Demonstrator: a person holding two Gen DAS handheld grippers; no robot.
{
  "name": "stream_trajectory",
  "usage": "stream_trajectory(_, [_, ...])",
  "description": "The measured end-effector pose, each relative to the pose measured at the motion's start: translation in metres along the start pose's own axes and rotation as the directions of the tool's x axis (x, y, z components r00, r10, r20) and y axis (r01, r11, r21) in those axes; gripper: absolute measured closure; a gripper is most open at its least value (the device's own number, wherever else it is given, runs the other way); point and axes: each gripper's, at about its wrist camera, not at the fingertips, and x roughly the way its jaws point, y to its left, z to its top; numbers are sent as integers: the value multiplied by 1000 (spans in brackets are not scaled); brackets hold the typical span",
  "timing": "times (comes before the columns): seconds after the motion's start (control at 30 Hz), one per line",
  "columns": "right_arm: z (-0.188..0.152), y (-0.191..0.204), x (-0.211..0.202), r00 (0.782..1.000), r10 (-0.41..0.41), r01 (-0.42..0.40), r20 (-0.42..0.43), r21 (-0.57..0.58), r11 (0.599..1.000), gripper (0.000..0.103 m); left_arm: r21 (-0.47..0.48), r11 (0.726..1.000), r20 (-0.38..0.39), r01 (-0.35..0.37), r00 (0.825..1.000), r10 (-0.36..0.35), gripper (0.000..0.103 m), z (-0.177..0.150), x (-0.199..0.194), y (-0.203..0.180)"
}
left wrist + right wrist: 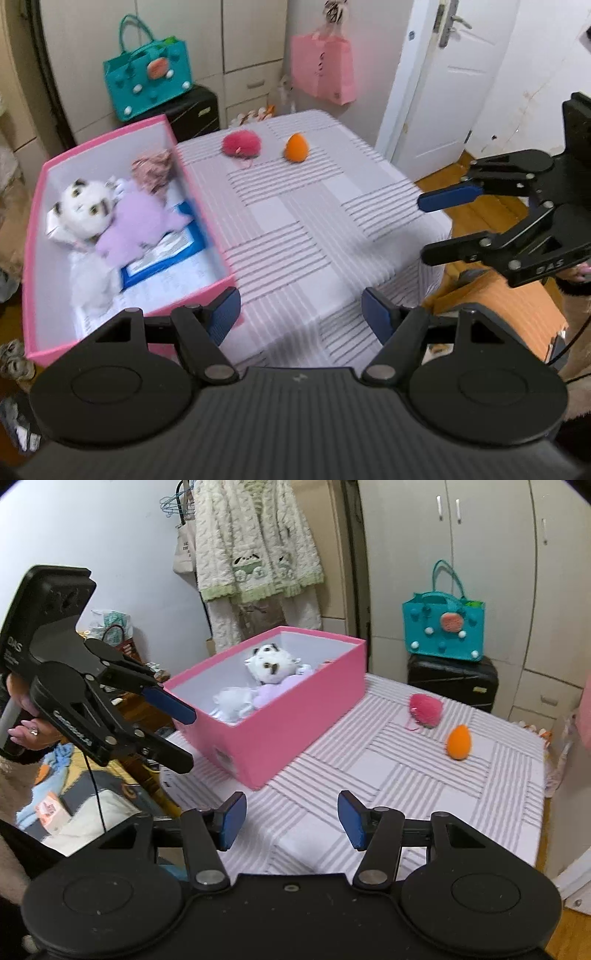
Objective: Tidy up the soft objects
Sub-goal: 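Withdraw both grippers from the box toward the pompom and sponge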
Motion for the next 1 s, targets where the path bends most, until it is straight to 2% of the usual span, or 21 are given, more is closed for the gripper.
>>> stream_trajectory(0.2, [-11,-31,5,998,-50,51,44,-3,999,43,20,999,101,-30,994,28,31,16,22,-20])
stream_trajectory(0.37, [-20,-55,14,989,-108,110,98,-15,994,42,-4,998,185,-64,981,64,31,31,42,-27])
stream_trajectory(0.47, [-23,-71,21,981,-142,144,133,-4,990,31,-19,995,222,-99,970,101,31,42,57,-32])
stream_trajectory(0.6, [-24,-95,33,974,-151,149,169,23,989,31,-46,993,243,-108,963,116,31,57,75,-35])
stream_trajectory(0.7, [-21,-113,45,971,-164,158,173,47,986,31,-60,985,274,-160,946,171,31,71,90,-38])
stream_trajectory(0.8, [-19,-127,57,965,-198,194,170,43,980,31,-112,985,271,-134,949,160,31,84,108,-33])
stream_trajectory(0.93, [-17,-142,75,963,-221,222,153,9,975,34,-114,962,299,-249,914,272,31,94,129,-36])
stream_trajectory(1.0, [-15,-150,82,971,-190,191,144,5,982,36,-153,954,296,-257,909,292,31,101,140,-32])
